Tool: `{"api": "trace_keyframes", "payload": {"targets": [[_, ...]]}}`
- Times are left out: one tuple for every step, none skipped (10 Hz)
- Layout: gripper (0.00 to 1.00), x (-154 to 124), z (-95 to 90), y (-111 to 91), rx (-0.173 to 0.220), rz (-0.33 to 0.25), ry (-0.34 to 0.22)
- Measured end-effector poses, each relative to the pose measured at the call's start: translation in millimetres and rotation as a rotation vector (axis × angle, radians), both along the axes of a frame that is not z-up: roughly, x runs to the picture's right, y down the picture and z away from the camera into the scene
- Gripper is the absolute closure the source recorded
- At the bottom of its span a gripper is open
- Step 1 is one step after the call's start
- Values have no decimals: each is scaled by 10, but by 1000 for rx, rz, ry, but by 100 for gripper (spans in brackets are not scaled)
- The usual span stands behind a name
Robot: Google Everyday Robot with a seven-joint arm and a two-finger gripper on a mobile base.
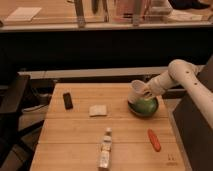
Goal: Place the ceramic cup in the ceramic bowl
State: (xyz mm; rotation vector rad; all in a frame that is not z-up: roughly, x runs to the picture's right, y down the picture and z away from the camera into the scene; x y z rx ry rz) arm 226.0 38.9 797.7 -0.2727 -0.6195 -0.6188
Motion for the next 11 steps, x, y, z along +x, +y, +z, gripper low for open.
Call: {"api": "trace_keyframes", "payload": {"targets": [[96,17,7,4,-2,7,5],[96,43,16,14,-4,14,10],[96,63,20,20,-5,19,12],[96,77,26,26,-6,22,15],[96,86,34,32,-8,27,17],[96,90,39,33,-7,30,20],[96,97,47,39,-7,34,23],[96,104,54,44,-7,37,26],[96,106,62,54,-8,39,26],[96,112,65,56,-8,42,28],[96,118,75,65,-8,45,30]]}}
